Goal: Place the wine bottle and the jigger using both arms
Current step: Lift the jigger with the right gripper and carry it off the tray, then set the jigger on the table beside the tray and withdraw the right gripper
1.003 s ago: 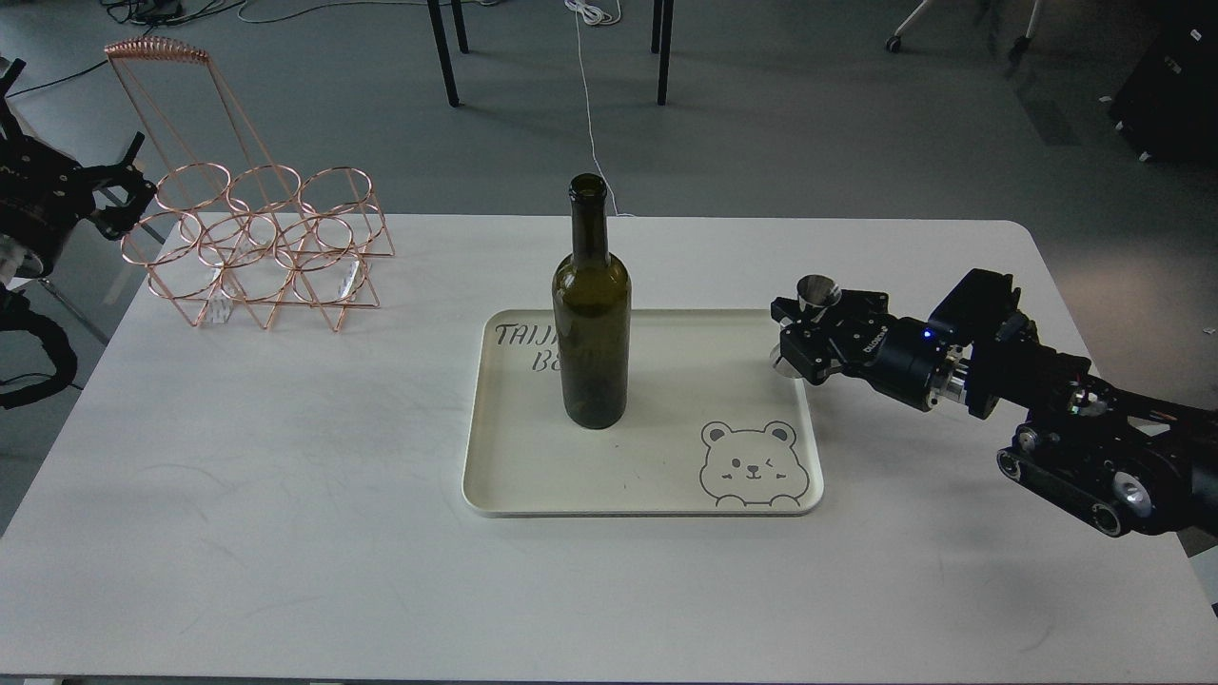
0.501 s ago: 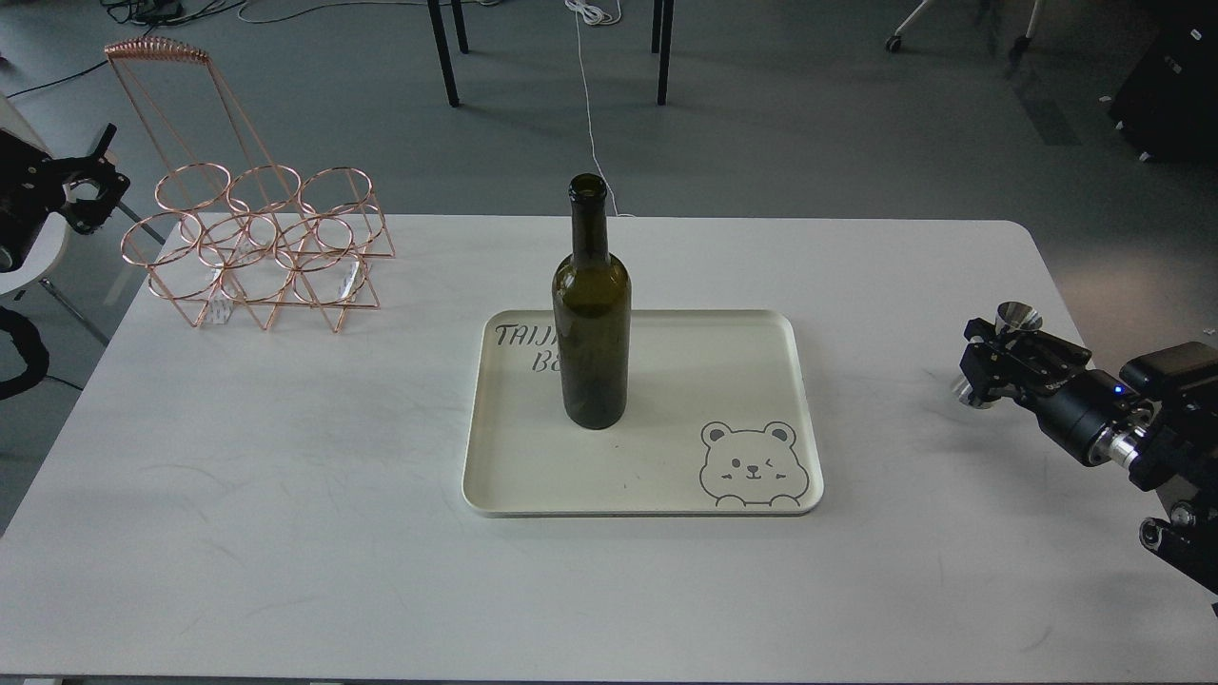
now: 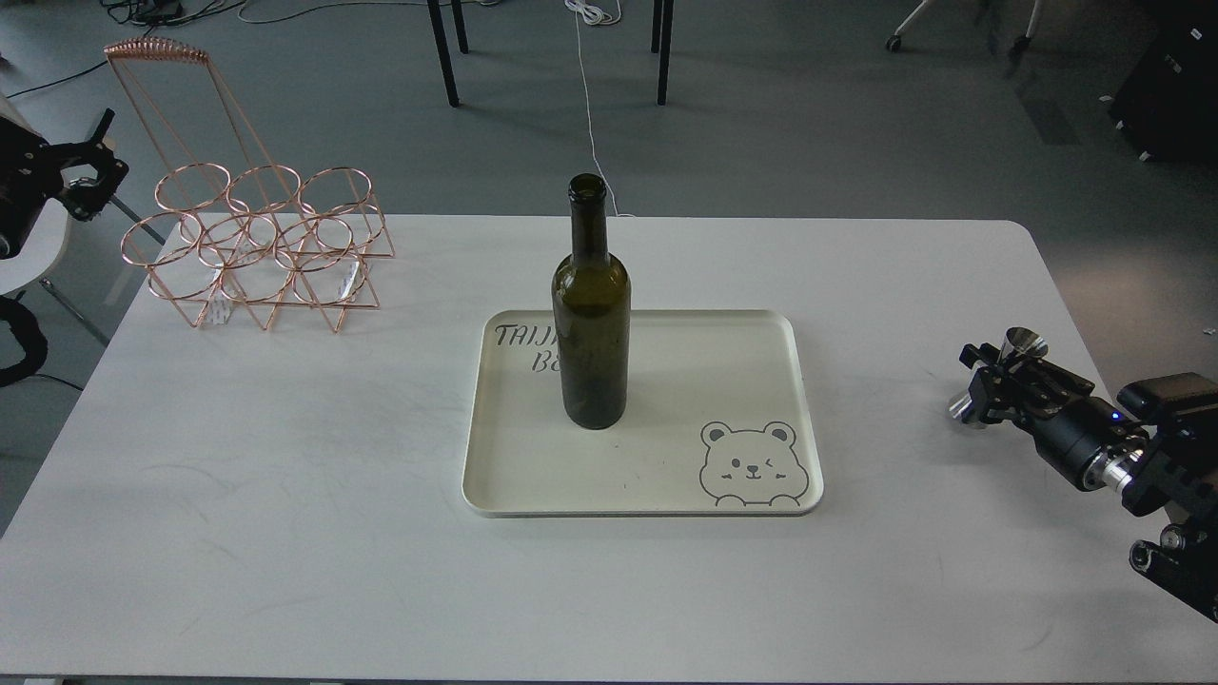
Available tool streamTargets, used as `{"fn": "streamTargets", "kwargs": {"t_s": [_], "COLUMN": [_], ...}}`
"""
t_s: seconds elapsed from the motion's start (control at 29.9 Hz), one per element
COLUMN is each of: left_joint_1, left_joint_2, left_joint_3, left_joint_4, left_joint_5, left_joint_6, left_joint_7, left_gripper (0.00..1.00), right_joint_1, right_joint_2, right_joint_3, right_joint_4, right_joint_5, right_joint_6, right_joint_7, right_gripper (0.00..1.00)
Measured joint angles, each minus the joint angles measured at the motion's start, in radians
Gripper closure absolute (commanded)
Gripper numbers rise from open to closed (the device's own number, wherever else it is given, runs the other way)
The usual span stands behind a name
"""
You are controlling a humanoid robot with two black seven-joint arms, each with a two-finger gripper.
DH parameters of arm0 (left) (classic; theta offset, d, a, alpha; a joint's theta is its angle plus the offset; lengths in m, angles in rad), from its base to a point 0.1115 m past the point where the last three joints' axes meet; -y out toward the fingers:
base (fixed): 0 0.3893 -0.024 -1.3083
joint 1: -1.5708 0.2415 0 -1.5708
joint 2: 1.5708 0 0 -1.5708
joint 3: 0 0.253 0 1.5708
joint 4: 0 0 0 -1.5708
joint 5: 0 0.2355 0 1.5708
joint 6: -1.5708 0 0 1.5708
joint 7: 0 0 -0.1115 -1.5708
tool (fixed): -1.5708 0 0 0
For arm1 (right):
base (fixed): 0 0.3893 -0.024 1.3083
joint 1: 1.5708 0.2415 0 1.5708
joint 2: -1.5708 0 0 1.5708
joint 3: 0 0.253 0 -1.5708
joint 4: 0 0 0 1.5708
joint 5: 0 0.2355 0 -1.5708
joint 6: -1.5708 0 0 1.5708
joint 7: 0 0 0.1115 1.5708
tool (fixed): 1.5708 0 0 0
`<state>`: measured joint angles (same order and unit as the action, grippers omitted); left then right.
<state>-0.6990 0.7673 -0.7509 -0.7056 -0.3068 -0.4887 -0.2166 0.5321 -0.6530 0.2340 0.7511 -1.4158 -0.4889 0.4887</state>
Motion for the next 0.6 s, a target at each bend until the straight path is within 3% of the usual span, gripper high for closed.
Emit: {"fn": "streamTargets", "kwargs": {"t_s": [0.23,0.4,0.53,0.6], "left_joint_1": [-0.009,-0.010,-0.011,-0.011], "left_joint_2": [0.004,0.016,0.029,0.039], "left_joint_3": [0.001,0.001,-0.001,-0.001], "left_joint_4": [0.000,0.000,0.000,-0.001], "left_joint_5": [0.000,0.000,0.000,0.000], "left_joint_6": [0.000,0.000,0.000,0.000], "left_joint_7": [0.001,0.001,0.001,0.002], "left_gripper": [0.01,0.01,0.01,0.01], "right_joint_1": [-0.007,-0.042,-0.068,-0.077], "right_joint_2": [-0.010,-0.035,-0.127,-0.176], "right_joint_3": [-0.009,-0.010,-0.006,-0.005], "right_joint_4": [0.009,0.051,0.148,0.193], "right_joint_5": [0.002,0.003,0.007,0.012], "right_joint_6": [0.000,0.000,0.000,0.000], "right_joint_7": [0.000,0.000,0.000,0.000], "right_gripper": [0.44,0.26,0.16,0.05]}}
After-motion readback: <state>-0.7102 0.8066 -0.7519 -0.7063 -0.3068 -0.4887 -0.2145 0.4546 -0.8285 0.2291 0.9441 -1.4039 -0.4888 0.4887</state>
